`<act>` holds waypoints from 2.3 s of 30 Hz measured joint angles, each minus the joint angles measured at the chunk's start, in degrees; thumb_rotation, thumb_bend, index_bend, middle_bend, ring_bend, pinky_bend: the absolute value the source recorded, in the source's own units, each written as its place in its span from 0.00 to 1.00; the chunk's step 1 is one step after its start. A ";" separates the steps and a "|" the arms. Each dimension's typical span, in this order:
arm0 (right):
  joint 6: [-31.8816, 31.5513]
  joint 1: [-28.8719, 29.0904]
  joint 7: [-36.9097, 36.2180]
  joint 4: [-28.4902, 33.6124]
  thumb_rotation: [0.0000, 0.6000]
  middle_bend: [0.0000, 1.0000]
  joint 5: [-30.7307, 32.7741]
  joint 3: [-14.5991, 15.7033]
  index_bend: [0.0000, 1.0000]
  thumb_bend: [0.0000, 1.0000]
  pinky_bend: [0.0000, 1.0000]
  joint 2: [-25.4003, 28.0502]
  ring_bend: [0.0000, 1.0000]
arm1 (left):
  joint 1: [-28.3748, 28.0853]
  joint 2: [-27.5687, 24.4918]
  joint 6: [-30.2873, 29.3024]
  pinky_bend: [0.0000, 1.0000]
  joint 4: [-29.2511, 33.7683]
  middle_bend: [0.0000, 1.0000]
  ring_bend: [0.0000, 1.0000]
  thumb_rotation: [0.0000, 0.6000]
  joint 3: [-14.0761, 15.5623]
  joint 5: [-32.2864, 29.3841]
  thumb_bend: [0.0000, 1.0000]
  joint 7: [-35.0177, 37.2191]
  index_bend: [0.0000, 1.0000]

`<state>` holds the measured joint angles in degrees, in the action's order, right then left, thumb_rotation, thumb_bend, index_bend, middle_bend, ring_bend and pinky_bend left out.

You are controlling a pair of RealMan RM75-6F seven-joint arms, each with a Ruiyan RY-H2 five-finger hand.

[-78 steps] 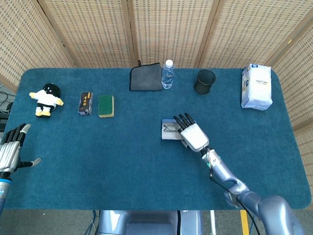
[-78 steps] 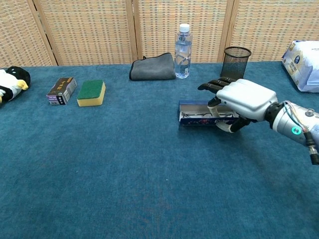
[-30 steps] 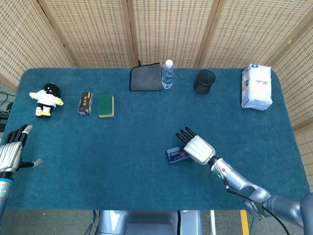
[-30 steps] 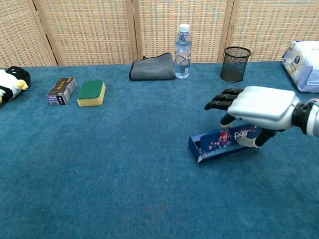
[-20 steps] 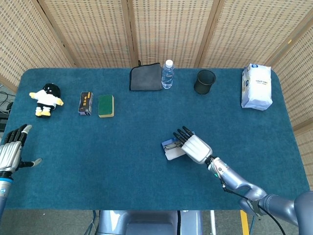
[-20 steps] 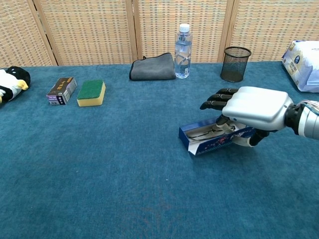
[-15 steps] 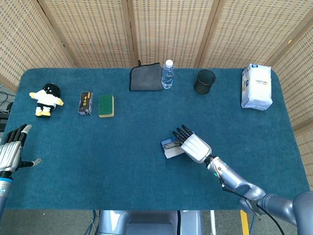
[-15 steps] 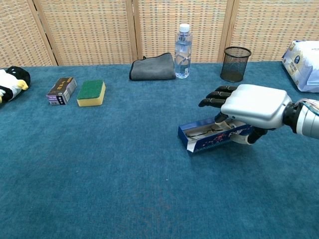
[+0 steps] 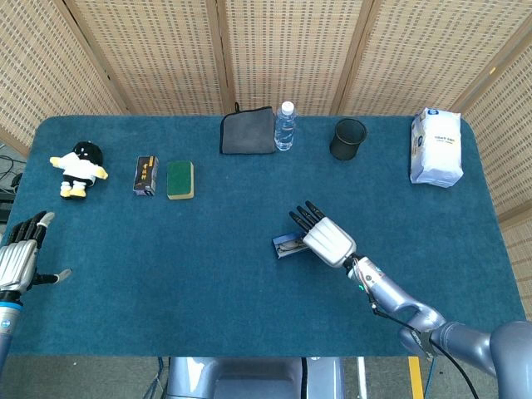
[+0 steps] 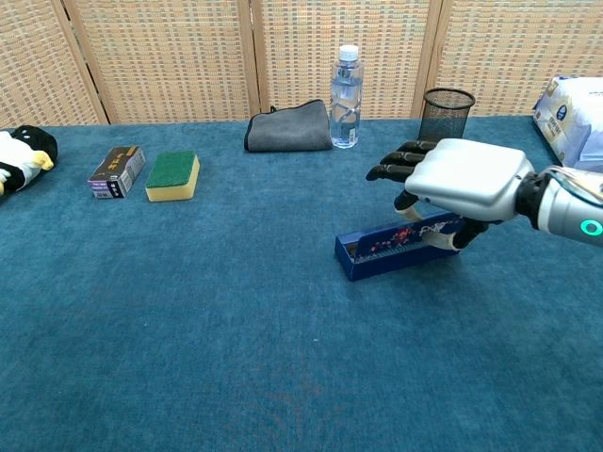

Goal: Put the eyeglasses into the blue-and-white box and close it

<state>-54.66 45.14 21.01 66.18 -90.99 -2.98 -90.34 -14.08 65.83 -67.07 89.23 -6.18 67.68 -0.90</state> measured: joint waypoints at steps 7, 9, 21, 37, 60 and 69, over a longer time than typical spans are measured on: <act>3.56 2.26 3.02 -1.45 1.00 0.05 3.96 -2.62 0.46 0.44 0.06 -1.75 0.00 | 0.04 -0.08 -0.04 0.00 0.05 0.00 0.00 1.00 -0.01 0.04 0.00 0.16 0.00; 3.67 2.38 3.62 -1.63 1.00 0.02 4.67 -2.97 0.27 0.38 0.06 -2.19 0.00 | 0.08 -0.14 -0.16 0.00 0.08 0.00 0.00 1.00 -0.02 0.17 0.00 0.32 0.00; -1.26 2.09 3.15 -2.30 1.00 0.00 5.24 -4.78 0.02 0.26 0.06 -4.54 0.00 | 0.13 -0.26 -0.19 0.00 0.15 0.00 0.00 1.00 0.08 0.49 0.00 0.59 0.00; 17.93 7.49 -1.06 6.83 1.00 0.00 9.55 -2.89 0.00 0.04 0.03 5.87 0.00 | 0.12 -0.17 -0.15 0.00 0.05 0.00 0.00 1.00 0.05 0.21 0.00 0.35 0.00; 13.32 9.18 -14.91 -6.89 1.00 0.58 5.03 -0.52 0.41 0.44 0.03 -2.36 0.18 | -0.06 -0.14 0.38 0.00 -0.33 0.00 0.00 1.00 -0.20 -0.47 0.00 0.53 0.00; 13.98 8.93 -15.80 -5.47 1.00 0.17 5.95 -0.35 0.23 0.32 0.04 -1.17 0.13 | -0.02 -0.06 0.17 0.00 -0.10 0.00 0.00 1.00 -0.11 -0.29 0.00 0.32 0.00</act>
<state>-40.67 54.06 5.21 60.71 -85.04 -3.34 -91.51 -14.10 65.77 -66.90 89.13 -6.30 67.40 -0.57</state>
